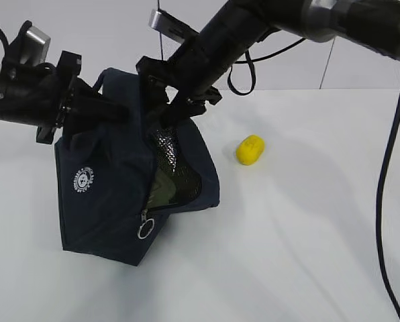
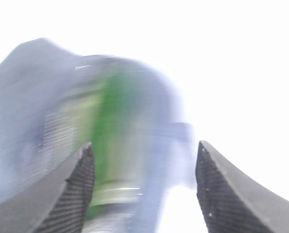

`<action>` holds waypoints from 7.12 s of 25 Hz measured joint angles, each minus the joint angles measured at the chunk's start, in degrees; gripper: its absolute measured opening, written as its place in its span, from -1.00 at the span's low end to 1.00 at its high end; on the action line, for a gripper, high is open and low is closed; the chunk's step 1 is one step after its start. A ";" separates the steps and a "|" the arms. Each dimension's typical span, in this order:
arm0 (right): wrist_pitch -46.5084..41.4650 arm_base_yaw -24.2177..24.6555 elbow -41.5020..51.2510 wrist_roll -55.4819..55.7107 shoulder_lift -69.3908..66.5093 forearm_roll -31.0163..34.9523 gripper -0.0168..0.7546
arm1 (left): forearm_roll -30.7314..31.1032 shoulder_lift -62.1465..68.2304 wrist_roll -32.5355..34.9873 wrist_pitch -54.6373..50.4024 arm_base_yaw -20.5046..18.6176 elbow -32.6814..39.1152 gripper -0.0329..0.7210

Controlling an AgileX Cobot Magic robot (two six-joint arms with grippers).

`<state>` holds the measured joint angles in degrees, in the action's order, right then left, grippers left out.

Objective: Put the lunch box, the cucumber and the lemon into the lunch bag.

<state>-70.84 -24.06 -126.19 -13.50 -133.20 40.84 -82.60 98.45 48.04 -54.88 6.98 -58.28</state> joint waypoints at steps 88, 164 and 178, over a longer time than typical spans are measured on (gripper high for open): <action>4.89 3.52 0.41 62.63 -8.57 -47.23 0.19 | 9.87 0.00 0.12 -3.04 0.00 0.00 -0.94; -0.55 -4.22 5.31 9.03 4.75 -4.63 0.23 | 7.91 0.00 0.12 -5.82 -3.68 0.00 -0.94; -0.46 2.47 4.31 11.84 7.94 -13.95 0.30 | 7.91 0.00 0.12 -6.05 -3.68 0.00 -0.94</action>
<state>-71.29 -21.59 -121.89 -1.66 -125.26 26.89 -74.69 98.45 48.16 -60.93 3.31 -58.28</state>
